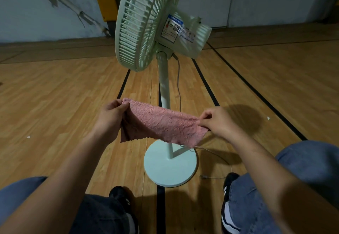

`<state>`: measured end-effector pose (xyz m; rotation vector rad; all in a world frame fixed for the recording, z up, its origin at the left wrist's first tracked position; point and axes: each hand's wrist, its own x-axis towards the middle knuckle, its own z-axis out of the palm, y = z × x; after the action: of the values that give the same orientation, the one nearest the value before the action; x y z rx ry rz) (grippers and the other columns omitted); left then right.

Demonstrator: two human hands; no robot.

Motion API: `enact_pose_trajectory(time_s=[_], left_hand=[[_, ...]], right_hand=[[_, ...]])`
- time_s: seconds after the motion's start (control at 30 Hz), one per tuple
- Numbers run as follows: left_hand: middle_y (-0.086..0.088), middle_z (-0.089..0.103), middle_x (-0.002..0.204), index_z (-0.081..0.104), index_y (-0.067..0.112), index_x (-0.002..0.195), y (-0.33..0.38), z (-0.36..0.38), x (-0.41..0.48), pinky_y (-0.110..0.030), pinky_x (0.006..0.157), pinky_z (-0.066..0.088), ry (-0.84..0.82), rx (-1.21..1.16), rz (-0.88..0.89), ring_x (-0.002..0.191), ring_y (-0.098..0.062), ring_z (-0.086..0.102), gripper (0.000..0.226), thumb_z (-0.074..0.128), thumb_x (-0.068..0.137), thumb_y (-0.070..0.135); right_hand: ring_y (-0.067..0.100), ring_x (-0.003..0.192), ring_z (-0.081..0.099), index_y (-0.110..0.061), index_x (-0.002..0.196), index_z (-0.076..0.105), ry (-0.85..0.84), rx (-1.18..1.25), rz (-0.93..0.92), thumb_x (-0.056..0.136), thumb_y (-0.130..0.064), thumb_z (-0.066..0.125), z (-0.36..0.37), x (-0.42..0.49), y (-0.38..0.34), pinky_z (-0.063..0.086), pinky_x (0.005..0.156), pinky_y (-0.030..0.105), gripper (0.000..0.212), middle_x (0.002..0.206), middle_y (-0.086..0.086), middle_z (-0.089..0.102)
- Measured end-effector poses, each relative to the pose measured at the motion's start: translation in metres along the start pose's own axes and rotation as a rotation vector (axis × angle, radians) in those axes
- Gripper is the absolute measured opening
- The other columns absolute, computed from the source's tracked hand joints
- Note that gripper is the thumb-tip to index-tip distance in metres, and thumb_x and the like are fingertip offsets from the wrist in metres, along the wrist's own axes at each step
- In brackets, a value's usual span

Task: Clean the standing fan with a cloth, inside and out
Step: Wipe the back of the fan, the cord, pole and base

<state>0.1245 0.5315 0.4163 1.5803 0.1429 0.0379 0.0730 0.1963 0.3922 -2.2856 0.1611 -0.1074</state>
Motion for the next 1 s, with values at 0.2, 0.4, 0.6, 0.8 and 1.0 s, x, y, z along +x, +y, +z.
enact_pose_trajectory(time_s=[0.2,0.4,0.6,0.8,1.0], left_hand=[[-0.005,0.069,0.101,0.071,0.016,0.104,0.0,0.003,-0.001,-0.035,0.077,0.055,0.014,0.013,0.009,0.093,-0.018,0.067,0.013,0.061,0.111,0.022],[-0.006,0.065,0.095,0.069,0.012,0.108,0.01,0.001,-0.006,-0.036,0.076,0.055,-0.015,0.029,0.054,0.083,-0.018,0.064,0.013,0.058,0.112,0.018],[-0.004,0.065,0.097,0.069,0.013,0.108,0.015,-0.003,-0.008,-0.032,0.073,0.053,-0.081,0.055,0.053,0.085,-0.015,0.062,0.014,0.057,0.113,0.017],[-0.007,0.063,0.099,0.068,0.01,0.107,0.014,-0.005,-0.005,-0.036,0.076,0.05,-0.09,0.032,-0.001,0.089,-0.02,0.059,0.013,0.057,0.112,0.014],[-0.013,0.068,0.104,0.066,0.005,0.099,0.006,-0.004,-0.001,-0.041,0.071,0.056,-0.073,-0.009,-0.148,0.095,-0.029,0.068,0.013,0.063,0.108,0.012]], right_hand=[[0.019,0.09,0.07,-0.019,0.089,0.069,-0.062,0.059,-0.001,0.092,-0.022,0.081,-0.007,-0.001,-0.003,0.059,0.083,0.04,0.013,0.092,0.0,0.073],[0.017,0.095,0.072,-0.016,0.109,0.074,-0.189,0.146,0.04,0.09,-0.008,0.08,-0.01,-0.005,-0.011,0.061,0.08,0.029,0.022,0.103,0.003,0.073],[0.019,0.087,0.074,-0.009,0.09,0.071,-0.219,0.197,0.093,0.089,-0.016,0.083,-0.021,-0.003,-0.011,0.057,0.082,0.033,0.014,0.091,0.006,0.077],[0.028,0.099,0.075,0.001,0.11,0.073,-0.239,0.575,0.17,0.095,-0.011,0.073,-0.034,0.003,-0.009,0.061,0.093,0.041,0.019,0.108,0.017,0.078],[0.027,0.091,0.077,0.001,0.117,0.072,-0.102,0.622,0.25,0.101,-0.014,0.07,-0.022,0.011,-0.002,0.064,0.078,0.043,0.022,0.109,0.019,0.078]])
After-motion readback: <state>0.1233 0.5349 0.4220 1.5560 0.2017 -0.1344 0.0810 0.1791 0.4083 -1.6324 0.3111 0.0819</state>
